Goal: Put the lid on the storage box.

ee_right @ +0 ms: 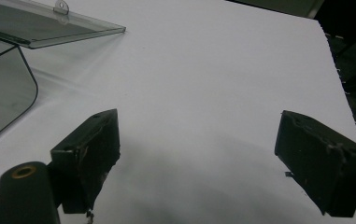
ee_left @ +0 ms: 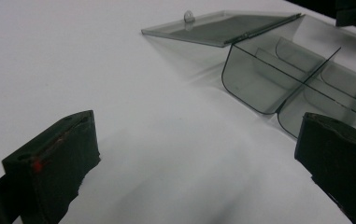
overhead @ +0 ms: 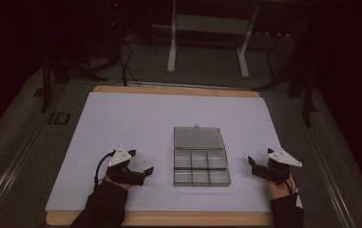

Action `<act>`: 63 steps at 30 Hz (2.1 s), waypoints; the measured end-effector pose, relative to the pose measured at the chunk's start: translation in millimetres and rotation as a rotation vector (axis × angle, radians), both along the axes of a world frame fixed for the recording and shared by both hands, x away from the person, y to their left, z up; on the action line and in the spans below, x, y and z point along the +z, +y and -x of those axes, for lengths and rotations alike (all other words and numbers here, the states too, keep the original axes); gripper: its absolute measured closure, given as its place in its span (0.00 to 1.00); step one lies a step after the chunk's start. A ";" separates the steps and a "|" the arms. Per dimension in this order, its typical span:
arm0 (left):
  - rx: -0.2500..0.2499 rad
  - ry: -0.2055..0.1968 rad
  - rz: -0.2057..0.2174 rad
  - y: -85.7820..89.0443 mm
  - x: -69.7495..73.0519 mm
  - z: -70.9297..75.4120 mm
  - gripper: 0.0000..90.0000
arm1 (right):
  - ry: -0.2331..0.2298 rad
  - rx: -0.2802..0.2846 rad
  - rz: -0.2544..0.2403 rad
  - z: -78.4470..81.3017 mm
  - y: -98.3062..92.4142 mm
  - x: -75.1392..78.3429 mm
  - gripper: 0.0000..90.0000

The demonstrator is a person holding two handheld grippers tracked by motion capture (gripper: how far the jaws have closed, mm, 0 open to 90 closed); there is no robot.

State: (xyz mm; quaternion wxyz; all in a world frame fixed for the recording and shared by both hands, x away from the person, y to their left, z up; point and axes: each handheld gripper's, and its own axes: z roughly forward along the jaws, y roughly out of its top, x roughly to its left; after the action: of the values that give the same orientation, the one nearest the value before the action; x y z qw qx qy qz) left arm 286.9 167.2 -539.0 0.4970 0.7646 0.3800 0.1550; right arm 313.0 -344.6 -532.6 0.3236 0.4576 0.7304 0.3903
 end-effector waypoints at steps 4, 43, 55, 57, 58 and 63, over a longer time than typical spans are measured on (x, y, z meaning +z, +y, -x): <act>-0.006 0.006 -0.009 -0.7 0.0 -0.5 0.01 | 0.000 -0.001 -0.002 0.1 -0.3 0.1 0.15; -0.206 0.220 -0.106 -54.9 41.9 -41.9 0.02 | 0.012 0.005 0.021 -0.7 2.3 -0.4 0.16; -0.201 0.214 -0.104 -72.6 60.3 -58.9 0.03 | 0.010 0.007 0.028 -0.5 3.0 -0.6 0.16; -0.200 0.215 -0.106 -76.2 62.7 -62.5 0.03 | 0.011 0.007 0.028 -0.6 3.1 -0.6 0.16; -0.196 0.216 -0.114 -78.1 63.6 -64.6 0.03 | 0.011 0.007 0.028 -0.7 3.0 -0.6 0.16; -0.189 0.232 -0.102 -86.5 66.0 -75.8 0.03 | 0.011 0.010 0.032 -0.8 3.4 -0.7 0.16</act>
State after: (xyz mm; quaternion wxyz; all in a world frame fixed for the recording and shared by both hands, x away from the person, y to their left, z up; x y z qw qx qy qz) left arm 362.7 80.7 -473.0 0.4225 0.8339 0.3530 0.0372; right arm 313.7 -341.2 -533.3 0.3250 0.4508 0.7407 0.3775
